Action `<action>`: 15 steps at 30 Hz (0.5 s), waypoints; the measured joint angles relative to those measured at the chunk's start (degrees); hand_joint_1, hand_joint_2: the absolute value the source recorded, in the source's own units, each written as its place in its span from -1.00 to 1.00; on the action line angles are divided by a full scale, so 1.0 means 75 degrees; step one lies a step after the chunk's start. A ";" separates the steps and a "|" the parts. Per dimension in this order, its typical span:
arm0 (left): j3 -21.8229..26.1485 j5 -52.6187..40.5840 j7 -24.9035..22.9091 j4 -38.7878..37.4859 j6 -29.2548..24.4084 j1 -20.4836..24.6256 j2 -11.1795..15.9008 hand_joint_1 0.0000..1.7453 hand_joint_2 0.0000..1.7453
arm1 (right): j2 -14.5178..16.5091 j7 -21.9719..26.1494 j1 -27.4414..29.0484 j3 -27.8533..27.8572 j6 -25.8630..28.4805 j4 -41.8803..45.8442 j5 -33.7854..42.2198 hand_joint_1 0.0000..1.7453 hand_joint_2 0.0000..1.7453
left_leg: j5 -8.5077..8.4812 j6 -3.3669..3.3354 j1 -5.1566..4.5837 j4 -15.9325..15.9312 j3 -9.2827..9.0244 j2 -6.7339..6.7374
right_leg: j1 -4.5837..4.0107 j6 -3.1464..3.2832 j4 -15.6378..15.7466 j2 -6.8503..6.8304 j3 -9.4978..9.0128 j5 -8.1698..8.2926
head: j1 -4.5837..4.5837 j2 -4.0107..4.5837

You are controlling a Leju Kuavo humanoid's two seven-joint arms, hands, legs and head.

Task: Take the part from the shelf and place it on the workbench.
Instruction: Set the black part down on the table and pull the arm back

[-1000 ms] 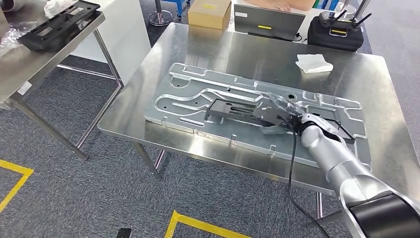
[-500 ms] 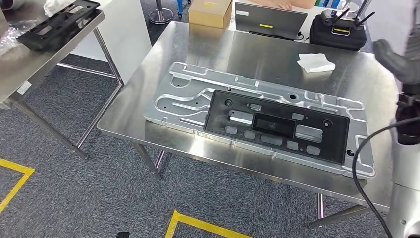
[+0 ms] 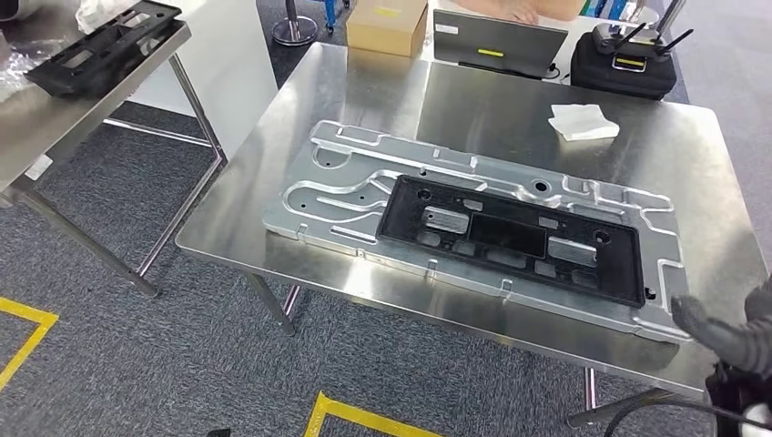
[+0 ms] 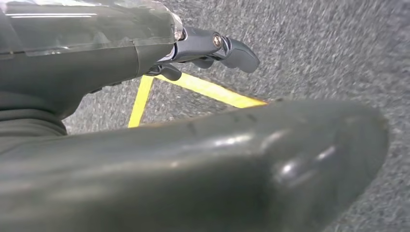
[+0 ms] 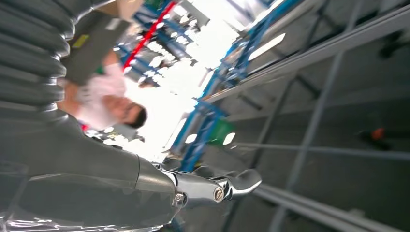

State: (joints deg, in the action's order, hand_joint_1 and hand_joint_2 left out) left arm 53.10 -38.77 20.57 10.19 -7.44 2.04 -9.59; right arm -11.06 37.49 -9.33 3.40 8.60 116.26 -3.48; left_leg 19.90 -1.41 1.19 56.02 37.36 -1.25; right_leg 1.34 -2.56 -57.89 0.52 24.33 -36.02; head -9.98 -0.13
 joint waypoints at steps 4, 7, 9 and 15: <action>0.0124 -0.0026 0.0003 0.0003 0.0050 -0.0014 -0.0045 -1.00 -1.00 | 0.0321 0.0173 0.1603 0.0591 0.0286 0.0259 0.0406 -1.00 -1.00 | 0.0040 0.0013 0.0013 -0.0002 -0.0025 0.0008 | 0.0083 -0.0155 -0.1632 -0.0014 0.1035 -0.0455 | -0.0001 0.0001; 0.0142 -0.0130 0.0001 0.0004 0.0139 -0.0071 -0.0063 -1.00 -1.00 | 0.0742 0.0283 0.2737 0.1395 -0.0200 0.0449 0.1076 -1.00 -1.00 | 0.0123 0.0148 0.0089 0.0132 -0.0016 -0.0011 | 0.0183 -0.0273 -0.0538 -0.0052 0.0700 0.0415 | 0.0000 -0.0001; 0.0143 -0.0190 -0.0001 0.0011 0.0160 -0.0094 -0.0058 -1.00 -1.00 | 0.1099 0.0290 0.3237 0.2023 -0.0741 0.0559 0.1318 -1.00 -1.00 | 0.0161 0.0277 0.0088 0.0242 -0.0006 -0.0016 | 0.0183 -0.0221 0.0009 -0.0030 0.0495 0.0741 | 0.0001 0.0001; 0.0143 -0.0367 0.0000 0.0017 0.0156 -0.0103 -0.0058 -1.00 -1.00 | 0.2157 -0.0322 0.3810 0.3618 -0.1835 0.0769 0.1583 -1.00 -1.00 | 0.0707 0.0524 0.0081 0.0853 0.0235 0.0074 | 0.0120 0.0299 -0.0057 -0.0024 0.0785 0.0921 | -0.0007 0.0001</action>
State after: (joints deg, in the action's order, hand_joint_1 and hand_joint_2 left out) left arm 54.17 -41.53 20.57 10.32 -6.27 1.26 -10.02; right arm 5.11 35.07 19.25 30.54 -5.17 122.03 8.39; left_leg 25.20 2.52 1.80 62.41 39.12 -0.70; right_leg 2.24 -0.32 -58.32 0.34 30.22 -29.11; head -10.03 -0.11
